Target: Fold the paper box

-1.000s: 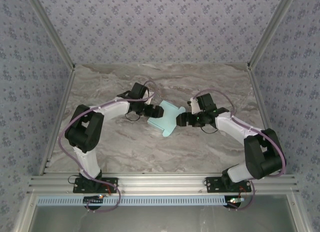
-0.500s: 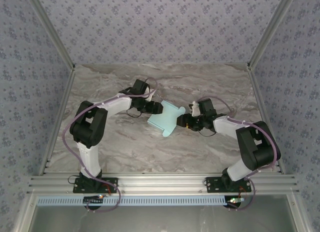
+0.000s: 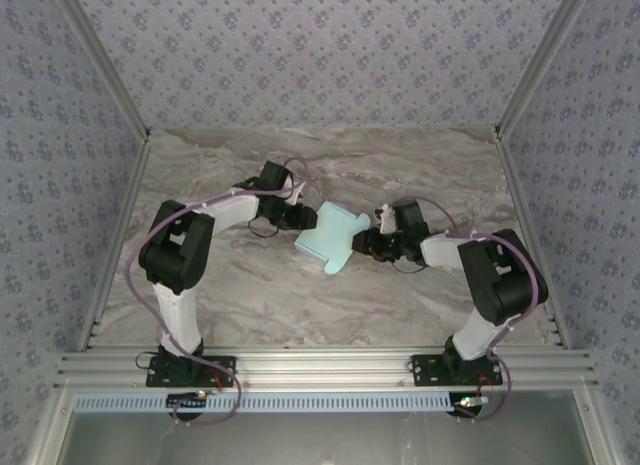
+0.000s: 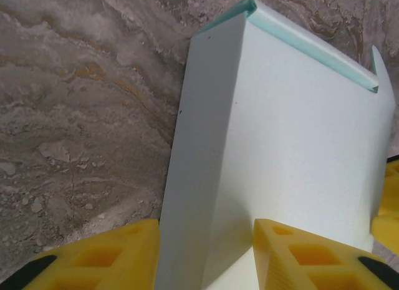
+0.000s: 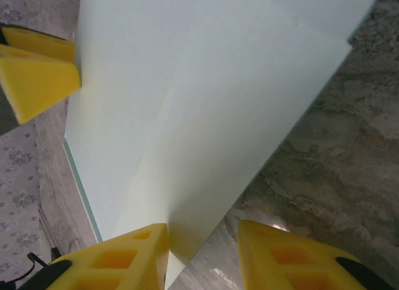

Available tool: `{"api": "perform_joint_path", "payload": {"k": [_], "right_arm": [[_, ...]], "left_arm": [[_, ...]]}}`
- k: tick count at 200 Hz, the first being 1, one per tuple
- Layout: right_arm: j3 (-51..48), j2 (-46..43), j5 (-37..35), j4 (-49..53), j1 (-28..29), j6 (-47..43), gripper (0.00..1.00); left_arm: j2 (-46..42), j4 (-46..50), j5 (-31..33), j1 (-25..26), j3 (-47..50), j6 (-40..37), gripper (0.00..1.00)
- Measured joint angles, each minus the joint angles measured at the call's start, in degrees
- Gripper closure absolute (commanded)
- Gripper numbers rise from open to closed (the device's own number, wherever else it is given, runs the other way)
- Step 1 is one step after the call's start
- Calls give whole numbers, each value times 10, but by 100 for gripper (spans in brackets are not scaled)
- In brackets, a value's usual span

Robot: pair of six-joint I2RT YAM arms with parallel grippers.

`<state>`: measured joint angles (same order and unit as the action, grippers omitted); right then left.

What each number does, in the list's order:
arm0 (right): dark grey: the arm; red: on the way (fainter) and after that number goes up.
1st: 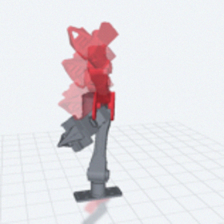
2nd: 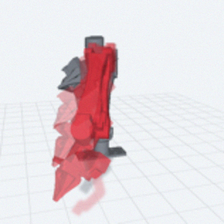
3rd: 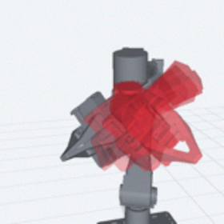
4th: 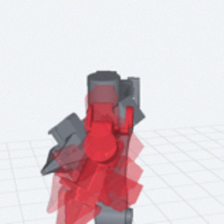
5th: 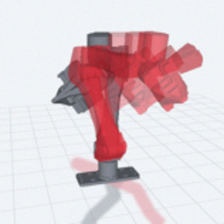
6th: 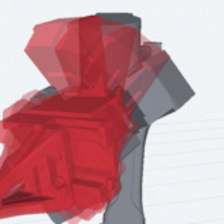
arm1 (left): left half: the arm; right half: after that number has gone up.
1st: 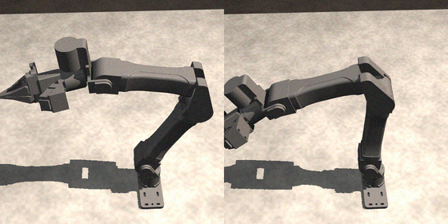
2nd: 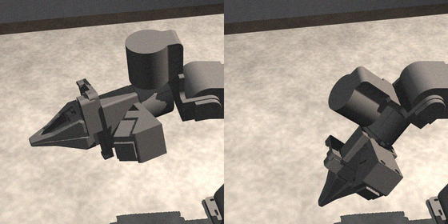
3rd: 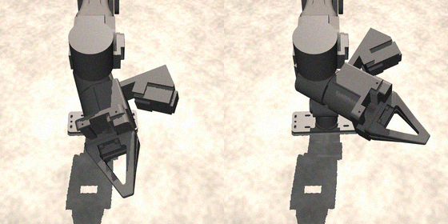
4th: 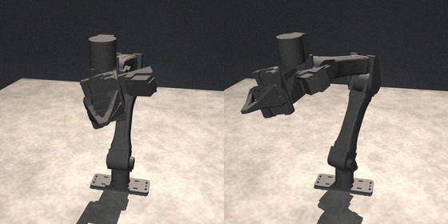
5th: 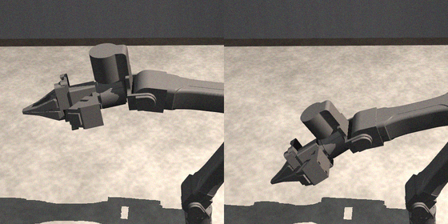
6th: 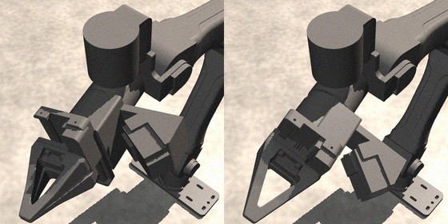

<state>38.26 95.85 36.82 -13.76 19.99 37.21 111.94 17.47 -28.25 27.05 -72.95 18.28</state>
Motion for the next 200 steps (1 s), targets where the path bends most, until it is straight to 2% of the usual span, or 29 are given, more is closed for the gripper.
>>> {"api": "perform_joint_path", "payload": {"k": [46, 108, 200], "right_arm": [[0, 28, 22, -60, 0, 49, 80], [-9, 2, 26, -107, -6, 109, 93], [-9, -85, 21, -113, 7, 134, 98]], "left_arm": [[0, -34, -22, -7, 19, 6, 62], [-5, -71, -30, -22, 43, 22, 54], [-5, -92, -60, -24, 51, 37, 49]]}}
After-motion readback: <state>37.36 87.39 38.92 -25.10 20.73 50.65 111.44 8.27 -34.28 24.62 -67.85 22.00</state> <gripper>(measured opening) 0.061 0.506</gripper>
